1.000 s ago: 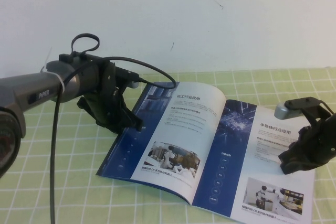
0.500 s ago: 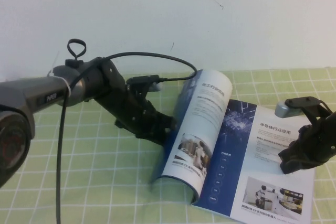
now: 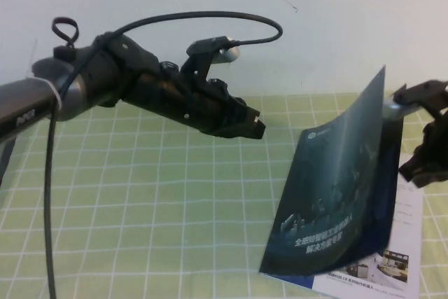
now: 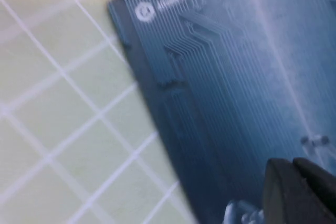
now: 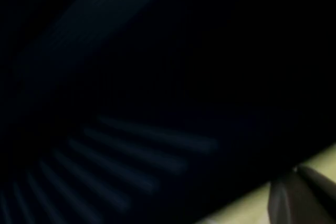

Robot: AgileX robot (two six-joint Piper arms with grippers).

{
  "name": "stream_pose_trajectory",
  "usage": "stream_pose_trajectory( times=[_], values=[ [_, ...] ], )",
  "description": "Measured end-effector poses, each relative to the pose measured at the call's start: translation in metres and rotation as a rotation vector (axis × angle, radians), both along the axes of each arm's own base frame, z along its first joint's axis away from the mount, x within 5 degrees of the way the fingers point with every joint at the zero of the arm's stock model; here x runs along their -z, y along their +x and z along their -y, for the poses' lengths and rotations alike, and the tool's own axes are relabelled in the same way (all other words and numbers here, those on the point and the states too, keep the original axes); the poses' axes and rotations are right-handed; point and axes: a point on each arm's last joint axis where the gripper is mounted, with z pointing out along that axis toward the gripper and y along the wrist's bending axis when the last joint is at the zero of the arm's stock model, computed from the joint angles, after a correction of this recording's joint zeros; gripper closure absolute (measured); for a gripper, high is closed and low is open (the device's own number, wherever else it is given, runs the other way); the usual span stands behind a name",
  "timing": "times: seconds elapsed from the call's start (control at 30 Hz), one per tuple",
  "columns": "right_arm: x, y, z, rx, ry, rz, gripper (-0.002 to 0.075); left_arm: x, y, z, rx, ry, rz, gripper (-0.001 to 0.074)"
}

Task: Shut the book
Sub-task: 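Close the open booklet and leave it lying on the table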

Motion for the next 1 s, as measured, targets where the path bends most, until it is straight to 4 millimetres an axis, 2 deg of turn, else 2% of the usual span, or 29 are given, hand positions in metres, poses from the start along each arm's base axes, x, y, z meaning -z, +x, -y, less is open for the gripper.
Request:
stream_pose_trajectory(
  times=[0.2,0.37,0.47,0.53,0.63,0.73,0.83,1.0],
  values=[
    [-0.082,-0.003,0.022,0.046,-0.22,0.086,0.0727,-0.05,-0.015,-0.025,-0.06,0.204,0.192,0.0738],
    [-0.14,-0.024,0.034,0.092,-0.296,0.212,0.0728,-0.091,-0.033,-0.054,-0.153,0.408,0.326,0.0738],
    [-0.173,-0.048,0.037,0.11,-0.286,0.305,0.0728,-0.113,-0.049,-0.071,-0.223,0.492,0.346,0.0738],
    [-0.199,-0.071,0.039,0.121,-0.262,0.385,0.0728,-0.125,-0.064,-0.083,-0.302,0.529,0.357,0.0738],
    [-0.222,-0.104,0.041,0.127,-0.212,0.489,0.0728,-0.135,-0.083,-0.097,-0.393,0.526,0.378,0.0738],
    [-0.227,-0.14,0.041,0.131,-0.155,0.564,0.0728,-0.135,-0.11,-0.108,-0.447,0.488,0.41,0.0738],
    [-0.215,-0.179,0.042,0.126,-0.101,0.611,0.0728,-0.131,-0.139,-0.118,-0.484,0.423,0.461,0.0738],
    [-0.176,-0.238,0.047,0.1,-0.073,0.678,0.0728,-0.101,-0.184,-0.132,-0.529,0.301,0.522,0.0738]
  ],
)
